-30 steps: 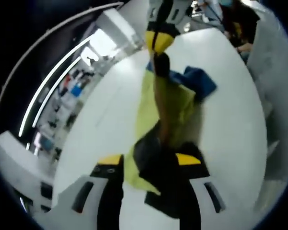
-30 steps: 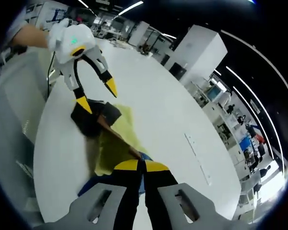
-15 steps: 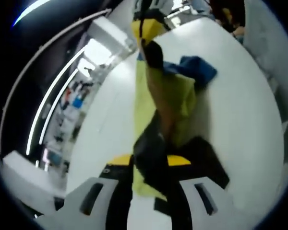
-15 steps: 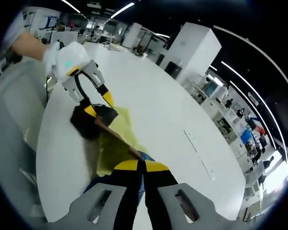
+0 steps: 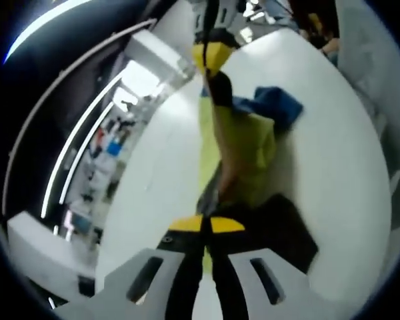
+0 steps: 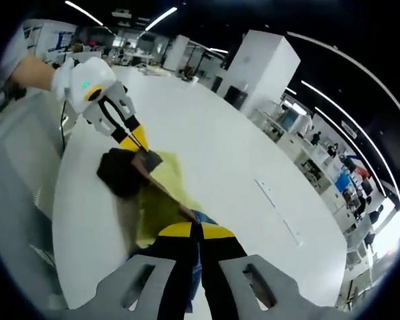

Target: Fold the garment on the visible template until the final outline fits inside the template.

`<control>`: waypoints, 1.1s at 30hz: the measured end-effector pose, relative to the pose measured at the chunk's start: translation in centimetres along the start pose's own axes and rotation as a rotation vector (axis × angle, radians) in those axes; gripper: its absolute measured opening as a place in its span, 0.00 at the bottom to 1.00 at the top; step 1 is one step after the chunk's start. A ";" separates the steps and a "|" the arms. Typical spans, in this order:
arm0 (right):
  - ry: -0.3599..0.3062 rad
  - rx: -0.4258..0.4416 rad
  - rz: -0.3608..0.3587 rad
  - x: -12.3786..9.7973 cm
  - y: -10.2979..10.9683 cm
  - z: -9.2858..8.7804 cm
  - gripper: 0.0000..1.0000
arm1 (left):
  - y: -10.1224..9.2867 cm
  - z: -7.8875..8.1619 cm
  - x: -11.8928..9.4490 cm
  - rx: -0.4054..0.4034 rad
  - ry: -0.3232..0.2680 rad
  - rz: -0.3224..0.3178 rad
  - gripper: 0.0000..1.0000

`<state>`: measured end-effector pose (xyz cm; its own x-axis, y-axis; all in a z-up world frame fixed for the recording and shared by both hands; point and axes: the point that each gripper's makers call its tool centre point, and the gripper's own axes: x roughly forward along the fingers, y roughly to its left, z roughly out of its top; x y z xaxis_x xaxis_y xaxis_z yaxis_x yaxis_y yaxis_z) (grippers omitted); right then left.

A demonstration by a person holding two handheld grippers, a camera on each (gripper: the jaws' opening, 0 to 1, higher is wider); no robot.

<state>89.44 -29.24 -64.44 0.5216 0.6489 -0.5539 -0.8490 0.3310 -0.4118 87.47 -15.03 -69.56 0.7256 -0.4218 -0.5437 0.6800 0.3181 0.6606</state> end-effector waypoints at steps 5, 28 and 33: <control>-0.012 0.010 -0.015 -0.7 0.0 0.2 0.02 | 0.8 0.8 -1.0 -0.051 -0.009 0.014 0.00; -0.233 0.051 -0.133 -7.8 -0.7 6.1 0.02 | 5.9 6.3 -9.6 -0.170 -0.080 0.166 0.00; -0.276 0.027 -0.157 -9.5 -1.2 8.2 0.02 | 7.2 7.9 -11.8 -0.187 -0.117 0.200 0.00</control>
<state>84.80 -30.21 -52.74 0.6071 0.7486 -0.2665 -0.7638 0.4572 -0.4556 82.95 -14.46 -54.25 0.8374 -0.4263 -0.3420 0.5402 0.5510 0.6360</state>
